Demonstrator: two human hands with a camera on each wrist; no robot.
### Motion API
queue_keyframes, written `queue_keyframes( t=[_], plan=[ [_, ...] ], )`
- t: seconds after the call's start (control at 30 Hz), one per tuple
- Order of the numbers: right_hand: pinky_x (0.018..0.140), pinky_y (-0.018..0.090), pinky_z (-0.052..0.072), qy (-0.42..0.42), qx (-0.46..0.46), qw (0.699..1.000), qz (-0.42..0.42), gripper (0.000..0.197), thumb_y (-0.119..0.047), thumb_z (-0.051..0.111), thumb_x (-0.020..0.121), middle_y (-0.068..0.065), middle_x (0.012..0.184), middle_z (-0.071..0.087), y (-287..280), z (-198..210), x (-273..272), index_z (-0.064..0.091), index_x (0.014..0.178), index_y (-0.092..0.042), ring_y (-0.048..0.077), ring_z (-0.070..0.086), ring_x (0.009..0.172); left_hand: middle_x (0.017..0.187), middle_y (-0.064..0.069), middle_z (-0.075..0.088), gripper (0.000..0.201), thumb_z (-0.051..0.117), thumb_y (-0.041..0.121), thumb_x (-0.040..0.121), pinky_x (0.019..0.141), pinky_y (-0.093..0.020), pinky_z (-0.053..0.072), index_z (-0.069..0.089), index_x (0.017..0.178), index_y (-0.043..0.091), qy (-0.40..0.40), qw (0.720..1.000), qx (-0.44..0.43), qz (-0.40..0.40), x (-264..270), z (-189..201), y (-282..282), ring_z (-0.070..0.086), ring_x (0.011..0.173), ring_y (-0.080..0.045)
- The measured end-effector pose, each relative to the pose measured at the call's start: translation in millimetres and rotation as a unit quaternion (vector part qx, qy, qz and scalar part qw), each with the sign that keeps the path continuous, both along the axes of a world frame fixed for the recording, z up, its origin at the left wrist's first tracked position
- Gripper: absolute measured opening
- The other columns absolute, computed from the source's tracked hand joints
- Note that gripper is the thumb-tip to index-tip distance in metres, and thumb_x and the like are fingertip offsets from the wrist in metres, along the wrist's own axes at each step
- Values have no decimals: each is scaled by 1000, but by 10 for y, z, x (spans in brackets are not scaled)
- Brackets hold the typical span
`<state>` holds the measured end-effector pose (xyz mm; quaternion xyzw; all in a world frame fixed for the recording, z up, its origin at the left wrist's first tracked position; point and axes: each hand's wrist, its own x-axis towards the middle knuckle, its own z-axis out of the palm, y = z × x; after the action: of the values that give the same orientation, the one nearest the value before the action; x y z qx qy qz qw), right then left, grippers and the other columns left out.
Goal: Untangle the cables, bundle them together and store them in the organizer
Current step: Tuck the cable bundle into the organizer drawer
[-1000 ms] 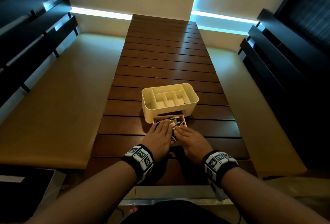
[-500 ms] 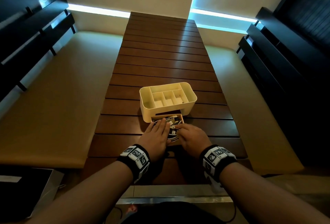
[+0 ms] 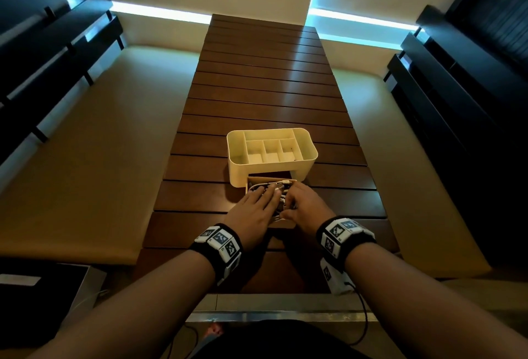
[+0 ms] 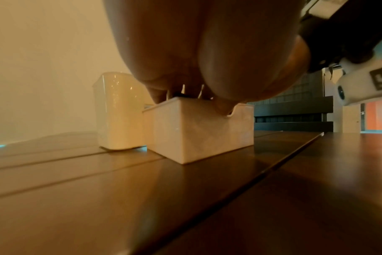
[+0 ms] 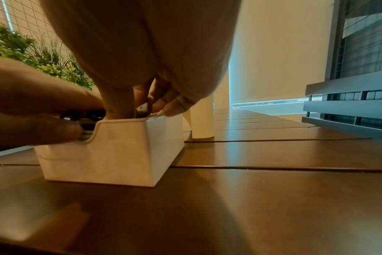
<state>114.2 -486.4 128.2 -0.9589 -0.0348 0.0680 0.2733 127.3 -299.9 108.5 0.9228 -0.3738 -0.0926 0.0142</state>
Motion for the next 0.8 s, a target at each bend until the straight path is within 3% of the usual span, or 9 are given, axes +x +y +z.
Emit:
queue_keyframes(
  t=[0.17,0.27,0.37,0.5,0.6,0.7,0.8],
  plan=[
    [74,36,52,-125,6,991,44,14,-19,78,81,2,97,58,-12,-177,-148,69,80,-9,18,55,86,167,-5,-8,68,25,43,105,120,-47,-7,-9,158,16,-13,999,29,31,-40,-3,-21,-4,154,-25],
    [82,32,51,-145,-14,987,61,20,-28,69,90,2,113,60,-50,-226,-292,74,89,-9,18,55,98,167,-6,-10,66,20,42,105,120,-48,-9,-10,157,15,-10,999,30,37,-55,-12,-45,-6,153,-26],
    [89,29,47,-110,-18,988,104,31,-41,58,94,0,122,55,-105,-172,-350,76,92,-16,17,51,106,166,-7,-12,68,21,44,104,120,-48,-7,-11,157,15,-5,999,31,35,-68,-31,-47,-6,153,-26],
    [91,30,49,-85,-49,990,99,27,-35,62,94,-4,117,58,-98,63,-178,77,92,-13,10,51,105,166,-7,-12,68,23,42,105,121,-48,-5,-10,157,15,-12,999,33,33,-56,-32,-49,-5,153,-27],
    [80,34,54,-196,-31,979,45,14,-24,66,90,-1,104,63,-75,244,36,74,87,-13,13,56,93,166,-8,-10,67,22,43,105,120,-47,-7,-10,157,14,-21,999,30,32,-51,-54,-43,-3,153,-28],
    [87,38,53,-233,-96,967,29,18,-20,61,91,-1,114,62,-63,432,312,69,106,-16,17,55,104,166,-11,-8,68,23,44,106,121,-45,-5,-9,157,12,-22,999,34,26,-52,-54,-43,-2,153,-30],
    [102,43,45,-100,-204,973,39,37,-22,54,95,-4,136,55,-64,530,544,55,132,-25,20,45,128,166,-13,-9,67,22,41,107,122,-44,-1,-9,157,10,-17,999,29,25,-57,-41,-54,-2,153,-32]
  ],
)
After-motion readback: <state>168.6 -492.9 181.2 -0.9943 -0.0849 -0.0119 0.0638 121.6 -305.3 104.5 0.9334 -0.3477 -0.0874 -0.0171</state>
